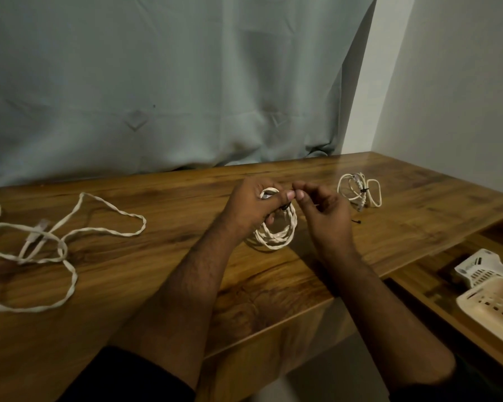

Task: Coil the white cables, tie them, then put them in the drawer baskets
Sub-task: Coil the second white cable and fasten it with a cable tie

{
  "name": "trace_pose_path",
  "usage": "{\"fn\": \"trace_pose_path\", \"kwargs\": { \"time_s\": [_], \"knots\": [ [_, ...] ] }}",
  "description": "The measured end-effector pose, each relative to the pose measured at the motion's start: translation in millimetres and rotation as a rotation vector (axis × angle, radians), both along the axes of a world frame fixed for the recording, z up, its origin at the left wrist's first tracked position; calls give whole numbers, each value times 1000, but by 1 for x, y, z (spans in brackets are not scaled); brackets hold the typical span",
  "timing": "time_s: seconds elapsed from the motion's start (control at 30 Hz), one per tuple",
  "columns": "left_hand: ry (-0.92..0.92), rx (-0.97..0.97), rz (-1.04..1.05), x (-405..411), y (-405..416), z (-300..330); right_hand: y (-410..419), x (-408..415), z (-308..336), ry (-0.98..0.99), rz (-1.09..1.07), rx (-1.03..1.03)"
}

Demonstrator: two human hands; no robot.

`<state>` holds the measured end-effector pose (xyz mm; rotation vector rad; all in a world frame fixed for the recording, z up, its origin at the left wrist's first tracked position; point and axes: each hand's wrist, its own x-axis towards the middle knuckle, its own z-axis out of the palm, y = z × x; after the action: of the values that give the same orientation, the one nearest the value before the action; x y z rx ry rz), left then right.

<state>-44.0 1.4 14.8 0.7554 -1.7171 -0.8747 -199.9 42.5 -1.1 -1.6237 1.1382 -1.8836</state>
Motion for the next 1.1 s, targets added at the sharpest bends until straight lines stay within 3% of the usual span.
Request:
{"fn": "trace_pose_path", "kwargs": {
  "time_s": [0.23, 0.5, 0.67, 0.93, 1.1],
  "knots": [
    [89, 35, 110, -3, -5, -1, 2, 7, -1, 227, -230, -195],
    [184, 103, 163, -2, -3, -2, 1, 7, -4, 465, -312, -264],
    [161, 188, 163, -2, -3, -3, 1, 8, -3, 641, -294, -304],
    [186, 379, 29, -1, 4, -3, 2, 8, -1, 680, -236, -326],
    [62, 622, 15, 7, 0, -5, 9, 15, 0, 740, -115, -336]
  ]
}}
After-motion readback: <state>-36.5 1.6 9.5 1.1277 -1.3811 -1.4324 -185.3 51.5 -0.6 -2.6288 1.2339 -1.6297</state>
